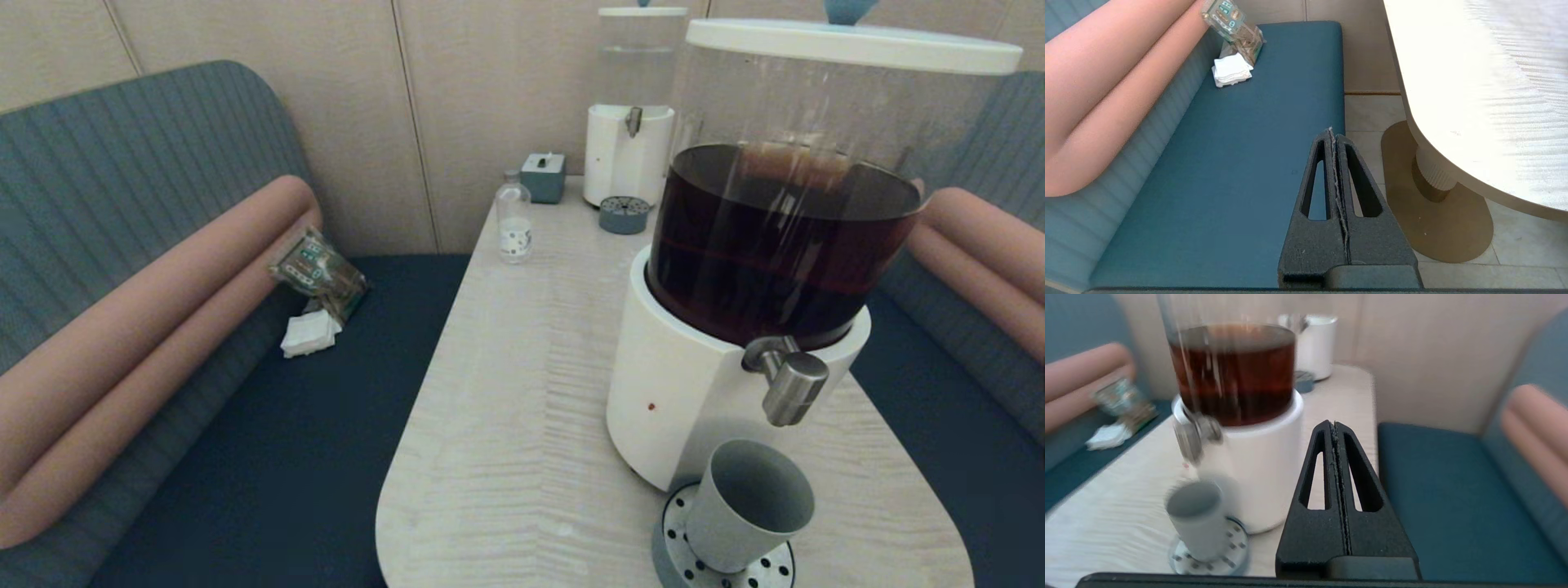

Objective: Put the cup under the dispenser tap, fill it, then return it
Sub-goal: Turn on the faucet

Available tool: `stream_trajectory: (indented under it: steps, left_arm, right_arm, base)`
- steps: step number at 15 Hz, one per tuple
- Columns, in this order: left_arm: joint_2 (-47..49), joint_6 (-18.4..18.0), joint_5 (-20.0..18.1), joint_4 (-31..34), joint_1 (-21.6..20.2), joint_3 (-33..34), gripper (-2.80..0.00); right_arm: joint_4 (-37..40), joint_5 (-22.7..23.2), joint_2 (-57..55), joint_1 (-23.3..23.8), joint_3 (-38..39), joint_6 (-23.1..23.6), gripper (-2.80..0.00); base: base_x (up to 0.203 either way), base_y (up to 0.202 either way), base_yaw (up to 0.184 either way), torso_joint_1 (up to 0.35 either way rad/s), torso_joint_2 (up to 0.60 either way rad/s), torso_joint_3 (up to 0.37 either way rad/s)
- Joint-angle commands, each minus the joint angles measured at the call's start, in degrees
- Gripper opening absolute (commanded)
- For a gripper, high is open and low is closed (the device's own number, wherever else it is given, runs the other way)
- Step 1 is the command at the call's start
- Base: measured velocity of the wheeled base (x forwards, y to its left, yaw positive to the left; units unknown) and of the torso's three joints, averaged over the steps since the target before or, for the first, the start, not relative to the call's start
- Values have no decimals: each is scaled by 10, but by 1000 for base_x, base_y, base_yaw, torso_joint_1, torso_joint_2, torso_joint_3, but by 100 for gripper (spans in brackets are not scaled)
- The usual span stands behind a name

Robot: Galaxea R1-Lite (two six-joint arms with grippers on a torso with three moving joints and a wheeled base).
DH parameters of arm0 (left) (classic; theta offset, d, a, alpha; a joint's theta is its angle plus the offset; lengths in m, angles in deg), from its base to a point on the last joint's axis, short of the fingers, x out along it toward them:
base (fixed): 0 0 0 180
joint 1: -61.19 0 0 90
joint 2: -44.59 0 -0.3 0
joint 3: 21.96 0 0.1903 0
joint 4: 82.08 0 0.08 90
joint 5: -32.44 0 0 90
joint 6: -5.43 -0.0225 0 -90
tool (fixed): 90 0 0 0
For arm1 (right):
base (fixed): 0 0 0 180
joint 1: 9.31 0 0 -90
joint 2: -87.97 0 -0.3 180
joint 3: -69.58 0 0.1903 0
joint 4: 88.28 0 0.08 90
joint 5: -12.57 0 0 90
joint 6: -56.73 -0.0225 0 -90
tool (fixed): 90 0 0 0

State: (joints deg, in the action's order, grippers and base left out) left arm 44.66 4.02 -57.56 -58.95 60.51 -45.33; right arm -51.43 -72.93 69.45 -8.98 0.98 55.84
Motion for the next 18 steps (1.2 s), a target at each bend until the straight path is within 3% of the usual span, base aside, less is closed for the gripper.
stream_trajectory:
  steps: [1, 5, 8, 10, 12, 15, 18]
  left_arm:
    - [1, 0, 0, 0, 0, 0, -280]
    - [1, 0, 0, 0, 0, 0, -280]
    - [1, 0, 0, 0, 0, 0, -280]
    - [1, 0, 1, 0, 0, 0, -280]
    - [0, 0, 0, 0, 0, 0, -280]
    - [1, 0, 0, 0, 0, 0, -280]
    - [1, 0, 0, 0, 0, 0, -280]
  right_arm:
    - [24, 11, -186, 0, -94, -5, -280]
    - [91, 26, -399, -32, -199, -14, -280]
    - [171, 34, -478, -150, -248, -45, -280]
    - [186, 95, -509, -203, -264, -88, -280]
    - [172, 136, -530, -208, -268, -111, -280]
    - [98, 140, -537, -209, -258, -117, -280]
    - [83, 141, -521, -211, -227, -112, -280]
  base:
    - [0, 0, 0, 0, 0, 0]
    - [0, 0, 0, 0, 0, 0]
    - [0, 0, 0, 0, 0, 0]
    - [0, 0, 0, 0, 0, 0]
    - [0, 0, 0, 0, 0, 0]
    - [0, 0, 0, 0, 0, 0]
    - [0, 0, 0, 0, 0, 0]
